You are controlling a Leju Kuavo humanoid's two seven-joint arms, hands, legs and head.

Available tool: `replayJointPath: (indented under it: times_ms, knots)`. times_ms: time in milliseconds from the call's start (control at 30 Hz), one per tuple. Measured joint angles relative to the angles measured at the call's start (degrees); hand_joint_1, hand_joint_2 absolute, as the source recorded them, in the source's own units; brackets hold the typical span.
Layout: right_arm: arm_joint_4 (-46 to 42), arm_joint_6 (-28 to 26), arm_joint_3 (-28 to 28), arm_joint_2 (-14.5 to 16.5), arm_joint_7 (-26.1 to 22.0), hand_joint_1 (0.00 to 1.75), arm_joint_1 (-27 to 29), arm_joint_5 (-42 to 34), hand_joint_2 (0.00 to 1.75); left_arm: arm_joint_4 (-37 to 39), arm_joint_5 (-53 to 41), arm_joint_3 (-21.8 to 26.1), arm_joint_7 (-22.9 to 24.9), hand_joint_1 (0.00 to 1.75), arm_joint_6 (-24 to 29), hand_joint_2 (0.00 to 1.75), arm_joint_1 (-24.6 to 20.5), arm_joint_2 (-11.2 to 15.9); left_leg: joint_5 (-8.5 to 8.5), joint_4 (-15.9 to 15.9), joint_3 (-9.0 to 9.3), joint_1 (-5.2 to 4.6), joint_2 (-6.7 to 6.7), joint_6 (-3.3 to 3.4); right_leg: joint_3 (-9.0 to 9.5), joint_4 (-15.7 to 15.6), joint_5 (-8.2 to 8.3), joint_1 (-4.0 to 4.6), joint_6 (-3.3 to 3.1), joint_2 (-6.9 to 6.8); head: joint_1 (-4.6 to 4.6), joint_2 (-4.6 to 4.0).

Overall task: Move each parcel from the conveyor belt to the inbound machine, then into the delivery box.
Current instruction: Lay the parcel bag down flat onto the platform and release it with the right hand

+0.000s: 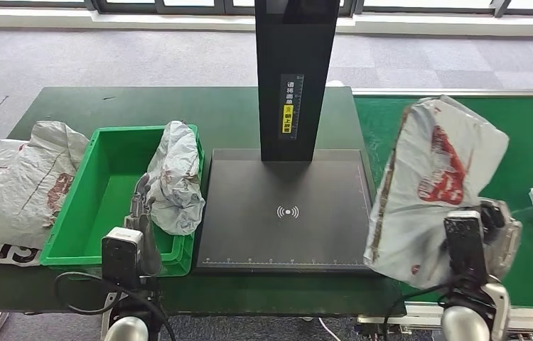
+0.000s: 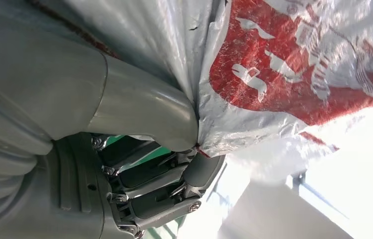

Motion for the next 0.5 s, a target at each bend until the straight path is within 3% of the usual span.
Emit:
replayJointPath:
  times_ms: [200, 500]
  knots:
    - [12.2, 0.0, 11.2, 5.5, -0.1, 1.75, -8.2, -4.0, 1.75, 2.3, 0.4, -1.7, 0.7, 0.0, 1.0, 0.0, -1.9, -0.3, 0.27, 0.0, 0.24, 0.04, -0.37, -0.21, -0.11, 0.0, 0.13, 0.11, -0.08, -0.3, 0.0, 0.0]
    - [22.7, 2.0, 15.3, 8.7, -1.0, 1.75, -15.8, -7.7, 1.75, 6.2, 3.0, -2.3, -0.3, 0.0, 2.2, 0.0, -5.2, -0.2, 0.27, 0.0, 0.17, 0.09, -0.39, -0.21, -0.16, 0.0, 0.15, 0.11, -0.1, -0.32, 0.01, 0.0]
